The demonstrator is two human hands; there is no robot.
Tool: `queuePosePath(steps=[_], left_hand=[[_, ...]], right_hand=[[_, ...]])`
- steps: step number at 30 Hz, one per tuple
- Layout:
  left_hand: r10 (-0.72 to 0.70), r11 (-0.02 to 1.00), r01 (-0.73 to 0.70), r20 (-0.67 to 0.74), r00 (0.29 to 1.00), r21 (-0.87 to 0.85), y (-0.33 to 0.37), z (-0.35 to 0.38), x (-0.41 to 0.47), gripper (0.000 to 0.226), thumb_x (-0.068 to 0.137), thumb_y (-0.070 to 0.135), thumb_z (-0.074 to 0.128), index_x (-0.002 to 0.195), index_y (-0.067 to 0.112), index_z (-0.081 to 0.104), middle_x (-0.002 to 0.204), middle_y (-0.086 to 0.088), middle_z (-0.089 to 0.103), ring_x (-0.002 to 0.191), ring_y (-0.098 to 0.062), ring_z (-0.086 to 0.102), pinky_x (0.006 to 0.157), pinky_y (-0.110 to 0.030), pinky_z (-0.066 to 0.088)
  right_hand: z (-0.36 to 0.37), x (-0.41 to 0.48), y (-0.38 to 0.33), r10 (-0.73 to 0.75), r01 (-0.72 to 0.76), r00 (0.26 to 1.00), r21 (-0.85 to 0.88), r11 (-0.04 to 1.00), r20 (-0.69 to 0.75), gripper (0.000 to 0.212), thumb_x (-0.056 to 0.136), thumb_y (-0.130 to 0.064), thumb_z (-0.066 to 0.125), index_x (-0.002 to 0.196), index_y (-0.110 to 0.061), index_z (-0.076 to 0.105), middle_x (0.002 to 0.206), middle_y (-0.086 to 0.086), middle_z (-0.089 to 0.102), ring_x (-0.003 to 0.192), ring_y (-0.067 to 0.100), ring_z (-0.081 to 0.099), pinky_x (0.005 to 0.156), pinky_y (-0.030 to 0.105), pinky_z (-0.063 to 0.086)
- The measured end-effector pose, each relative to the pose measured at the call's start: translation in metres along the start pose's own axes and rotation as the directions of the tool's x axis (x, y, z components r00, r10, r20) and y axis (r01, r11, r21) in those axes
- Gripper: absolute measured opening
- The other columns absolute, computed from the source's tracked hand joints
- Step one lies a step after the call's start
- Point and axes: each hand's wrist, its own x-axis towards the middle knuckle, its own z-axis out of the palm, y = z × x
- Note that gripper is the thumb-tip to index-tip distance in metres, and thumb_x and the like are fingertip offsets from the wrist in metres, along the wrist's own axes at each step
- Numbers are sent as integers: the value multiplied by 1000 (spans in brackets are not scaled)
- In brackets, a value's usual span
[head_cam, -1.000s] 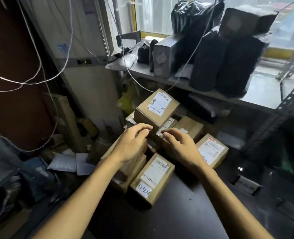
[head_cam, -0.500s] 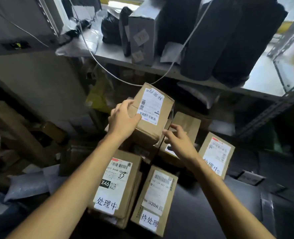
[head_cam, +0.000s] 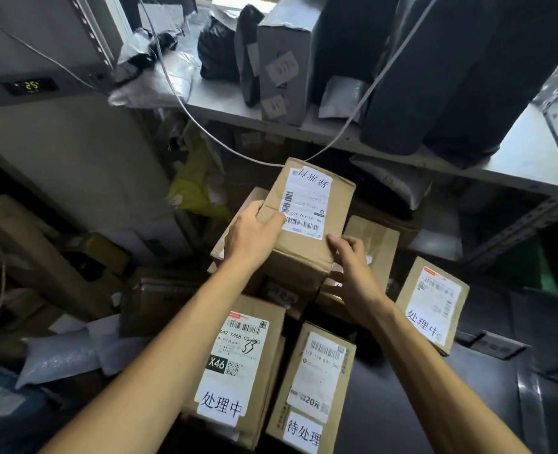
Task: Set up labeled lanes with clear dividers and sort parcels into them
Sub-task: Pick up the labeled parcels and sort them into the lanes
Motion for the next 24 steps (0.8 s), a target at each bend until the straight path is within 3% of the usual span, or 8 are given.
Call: queuePosePath(steps=[5, 8, 11, 13, 15, 18, 21, 24], left_hand=[[43, 998, -43, -13, 999, -42, 11, -1, -25, 23, 85, 42, 54, 103, 33, 64, 94, 13, 67, 92, -14, 59, 70, -29, 42], [60, 976, -58, 4, 998, -210, 19, 5, -46, 33, 85, 37, 62, 116, 28, 58, 109, 9, 66, 102, -13, 60, 78, -28, 46], [19, 935, 0, 51, 999, -356, 27, 18, -73, 68, 82, 34, 70, 140, 19, 38, 137, -4, 51, 122, -18, 51, 95, -28, 43], [-41, 932, 80, 116, 992, -352, 34, 27, -93, 99, 68, 47, 74, 149, 22, 24, 145, -6, 42, 128, -22, 47, 108, -39, 40], [-94, 909, 149, 158, 983, -388, 41, 35, -115, 114, 55, 55, 76, 150, 30, 17, 142, -7, 44, 123, -27, 51, 106, -47, 43], [-98, 848, 187, 201, 975, -496, 52, 54, -152, 131, 42, 60, 84, 150, 34, 16, 138, -1, 50, 118, -23, 57, 101, -45, 49], [-78, 811, 205, 247, 966, -549, 62, 76, -191, 146, 30, 71, 86, 152, 39, 12, 146, 9, 45, 131, -14, 45, 113, -49, 33], [-56, 826, 205, 286, 957, -525, 73, 92, -230, 154, 31, 74, 82, 154, 38, -2, 133, 14, 44, 130, -11, 39, 115, -53, 27]], right_hand=[[-13, -24, -7, -25, 24, 1000, 89, 996, 12, 72, 56, -64, 79, 105, -26, 42, 112, 6, 60, 84, 24, 68, 66, 42, 55], [-27, -50, -12, -48, 51, 998, 85, 995, -38, 94, 53, -62, 81, 129, -30, 37, 127, 10, 57, 98, 27, 69, 59, 36, 57], [-50, -75, -17, -47, 50, 998, 106, 993, -35, 116, 56, -53, 85, 150, -45, 17, 136, 10, 53, 107, 30, 68, 65, 42, 62], [-70, -95, -21, -62, 64, 998, 164, 984, -19, 115, 69, -38, 87, 153, -46, 9, 134, 5, 56, 98, 27, 73, 70, 49, 62], [-90, -113, -24, -77, 78, 997, 195, 978, -13, 107, 77, -27, 82, 153, -46, 8, 127, -3, 57, 91, 24, 75, 72, 51, 62], [-116, -143, -25, -95, 94, 995, 311, 946, -10, 100, 80, -18, 80, 149, -46, 12, 130, 7, 59, 96, 32, 74, 73, 56, 61], [-137, -167, -25, -153, 152, 988, 397, 905, -29, 87, 82, -14, 79, 142, -40, 23, 131, 9, 62, 95, 32, 75, 67, 50, 62], [-156, -188, -26, -180, 186, 982, 438, 880, -55, 106, 82, -16, 80, 151, -40, 3, 132, 10, 64, 102, 35, 72, 83, 60, 57]])
